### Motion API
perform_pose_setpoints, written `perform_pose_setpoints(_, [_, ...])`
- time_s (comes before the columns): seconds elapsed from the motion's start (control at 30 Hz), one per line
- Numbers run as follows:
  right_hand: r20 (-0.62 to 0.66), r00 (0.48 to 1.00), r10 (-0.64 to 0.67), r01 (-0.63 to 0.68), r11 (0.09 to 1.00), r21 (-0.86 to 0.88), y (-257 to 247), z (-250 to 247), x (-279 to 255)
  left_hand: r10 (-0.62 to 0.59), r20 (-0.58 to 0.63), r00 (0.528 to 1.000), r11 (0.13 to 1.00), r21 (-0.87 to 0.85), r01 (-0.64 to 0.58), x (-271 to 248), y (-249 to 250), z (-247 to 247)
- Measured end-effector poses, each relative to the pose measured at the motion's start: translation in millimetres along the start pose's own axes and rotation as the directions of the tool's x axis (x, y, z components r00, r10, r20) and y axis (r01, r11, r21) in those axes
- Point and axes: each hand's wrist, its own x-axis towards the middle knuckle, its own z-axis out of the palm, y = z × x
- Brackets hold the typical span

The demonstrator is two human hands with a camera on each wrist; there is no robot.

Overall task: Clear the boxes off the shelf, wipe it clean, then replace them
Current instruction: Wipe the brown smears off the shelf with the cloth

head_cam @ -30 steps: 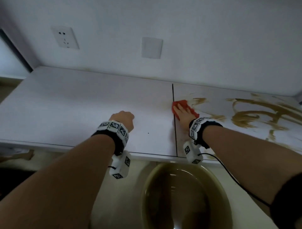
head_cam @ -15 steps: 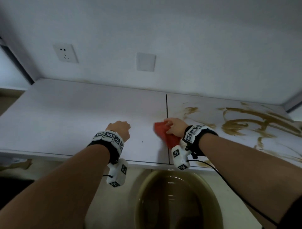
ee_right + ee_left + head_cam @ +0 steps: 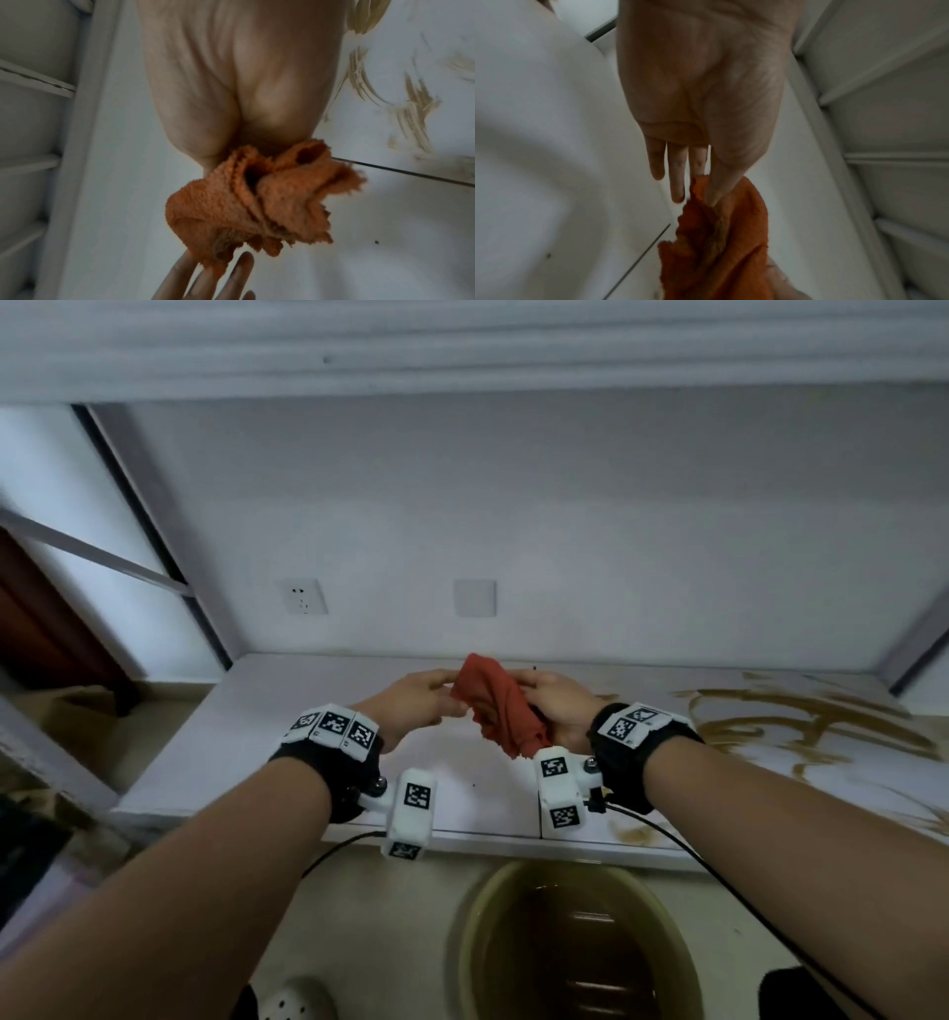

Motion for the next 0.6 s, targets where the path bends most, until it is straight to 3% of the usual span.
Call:
perform_pose_setpoints(0.1, [-0.005,1.000,-0.011,0.010,0.999,-0.050,-4.3,4.8,-15.4,-0.005,-0.077,0.997,0.998,-0.067,0.000,-13.3,5.7,4.1])
perform_pose_setpoints(0.2, [-0.142,0.984,-0.104,0.063,0.962,-0.266,-3.4,-2.5,-17.2,-0.028,-0.183,0.983,0.992,-0.126,0.004,-13.5,4.4,3.0])
perform_pose_setpoints(0.3, [-0.229,0.960,-0.159,0.030,0.875,-0.484,-2.6,-8.8,-14.9,-0.073,-0.224,0.972,0.981,-0.191,0.029,-10.5,0.6,5.0])
perform_pose_setpoints(0.47, [-0.253,0.947,-0.197,-0.003,0.783,-0.622,8.5,-14.9,-6.1,-0.018,-0.328,0.945,1.000,-0.005,0.017,1.8,-16.0,7.0])
perform_pose_setpoints(0.6, [-0.275,0.953,-0.130,-0.069,0.789,-0.611,13.7,-23.5,0.3,-0.008,-0.391,0.920,0.999,0.031,0.022,8.3,-17.8,-1.2])
